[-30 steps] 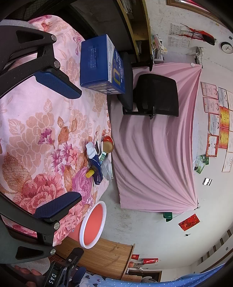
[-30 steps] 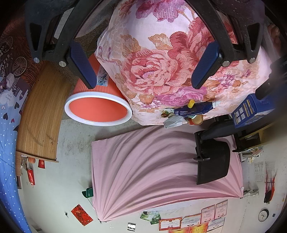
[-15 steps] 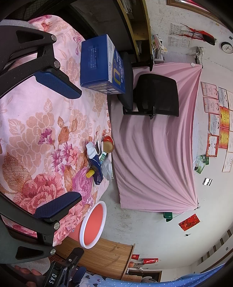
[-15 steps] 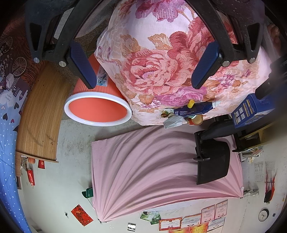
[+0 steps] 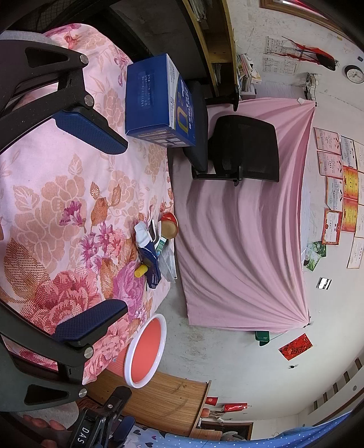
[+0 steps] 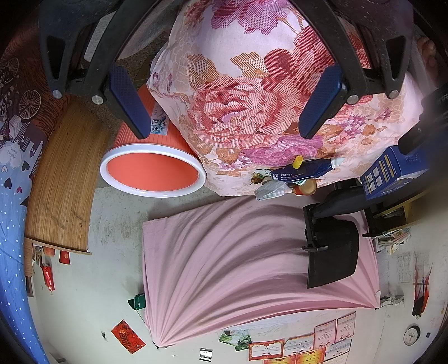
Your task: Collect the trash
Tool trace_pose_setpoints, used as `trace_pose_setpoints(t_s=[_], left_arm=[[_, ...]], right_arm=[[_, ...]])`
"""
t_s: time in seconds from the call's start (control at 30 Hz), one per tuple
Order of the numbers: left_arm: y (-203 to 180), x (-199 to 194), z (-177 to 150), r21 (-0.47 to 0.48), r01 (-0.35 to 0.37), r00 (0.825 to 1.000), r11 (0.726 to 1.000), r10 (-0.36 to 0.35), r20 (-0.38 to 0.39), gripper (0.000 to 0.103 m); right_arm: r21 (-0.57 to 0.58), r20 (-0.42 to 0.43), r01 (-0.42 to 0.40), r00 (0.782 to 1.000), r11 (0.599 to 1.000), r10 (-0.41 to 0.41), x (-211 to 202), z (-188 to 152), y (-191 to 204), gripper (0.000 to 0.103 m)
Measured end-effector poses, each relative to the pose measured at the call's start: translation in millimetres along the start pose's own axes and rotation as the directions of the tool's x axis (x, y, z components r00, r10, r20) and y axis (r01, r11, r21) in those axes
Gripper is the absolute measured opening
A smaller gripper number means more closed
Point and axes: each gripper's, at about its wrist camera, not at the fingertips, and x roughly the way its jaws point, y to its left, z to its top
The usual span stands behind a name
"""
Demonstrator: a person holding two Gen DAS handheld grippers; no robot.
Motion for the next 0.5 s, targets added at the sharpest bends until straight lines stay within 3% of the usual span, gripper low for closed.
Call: trace_pose_setpoints(t_s=[0.5], left_arm=[[3, -1, 15, -0.002, -0.016, 1.0, 1.0, 0.016, 0.02, 0.102]], right_arm=[[0.023, 0.012, -0.022, 1.0, 0.999, 0.022, 0, 9, 2, 0.103]])
